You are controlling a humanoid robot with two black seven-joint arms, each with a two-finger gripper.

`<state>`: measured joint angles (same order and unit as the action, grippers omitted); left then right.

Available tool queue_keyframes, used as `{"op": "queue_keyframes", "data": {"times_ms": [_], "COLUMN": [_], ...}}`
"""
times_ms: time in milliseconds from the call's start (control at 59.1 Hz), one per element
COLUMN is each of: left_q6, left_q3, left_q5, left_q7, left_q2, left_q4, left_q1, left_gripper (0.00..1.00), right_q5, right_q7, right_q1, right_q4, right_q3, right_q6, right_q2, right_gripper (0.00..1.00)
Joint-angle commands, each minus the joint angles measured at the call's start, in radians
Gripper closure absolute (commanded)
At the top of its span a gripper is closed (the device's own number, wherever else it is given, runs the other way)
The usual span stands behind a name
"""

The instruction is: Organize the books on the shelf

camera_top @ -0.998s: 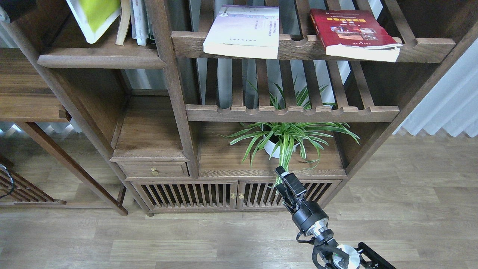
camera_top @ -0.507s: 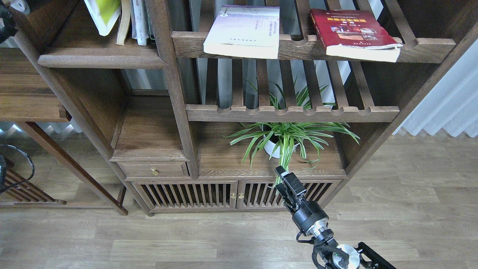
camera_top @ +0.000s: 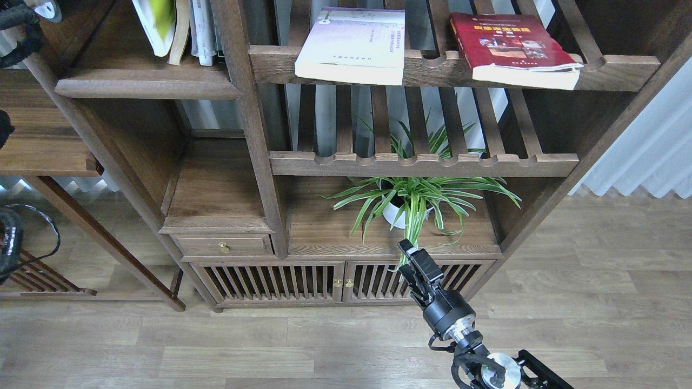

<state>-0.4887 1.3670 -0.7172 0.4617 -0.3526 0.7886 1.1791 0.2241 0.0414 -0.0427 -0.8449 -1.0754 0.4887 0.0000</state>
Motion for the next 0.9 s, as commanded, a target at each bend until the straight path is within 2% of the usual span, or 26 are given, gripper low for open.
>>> {"op": "queue_keyframes", "data": {"times_ms": [0, 287, 558, 879], "left_q6": [0.0, 0.0, 0.0, 0.0], "left_q3": [-0.008, -0.025, -0.043, -0.042], "left_q5": [0.001, 0.001, -0.014, -0.047], "left_q7": [0.0, -0.003, -0.008, -0.041], "left_q2": [-0.014, -0.069, -0.057, -0.046], "left_q4": [0.001, 0.001, -0.009, -0.074], "left_q1": [0.005, 0.002, 0.004, 0.028], "left_gripper": [0.95, 0.95, 0.95, 0.95], "right_q5": [0.001, 0.001, 0.003, 0.003], "right_q7": [0.0, 0.0, 0.0, 0.0], "right_q1": [0.0, 0.001, 0.001, 0.001], "right_q4": [-0.005, -0.025, -0.037, -0.045], "right_q3": [0.002, 0.002, 0.002, 0.002], "right_q6": [0.0, 0.0, 0.0, 0.0], "right_q2": [0.0, 0.0, 0.0, 0.0], "right_gripper": [0.02, 0.02, 0.02, 0.02]}}
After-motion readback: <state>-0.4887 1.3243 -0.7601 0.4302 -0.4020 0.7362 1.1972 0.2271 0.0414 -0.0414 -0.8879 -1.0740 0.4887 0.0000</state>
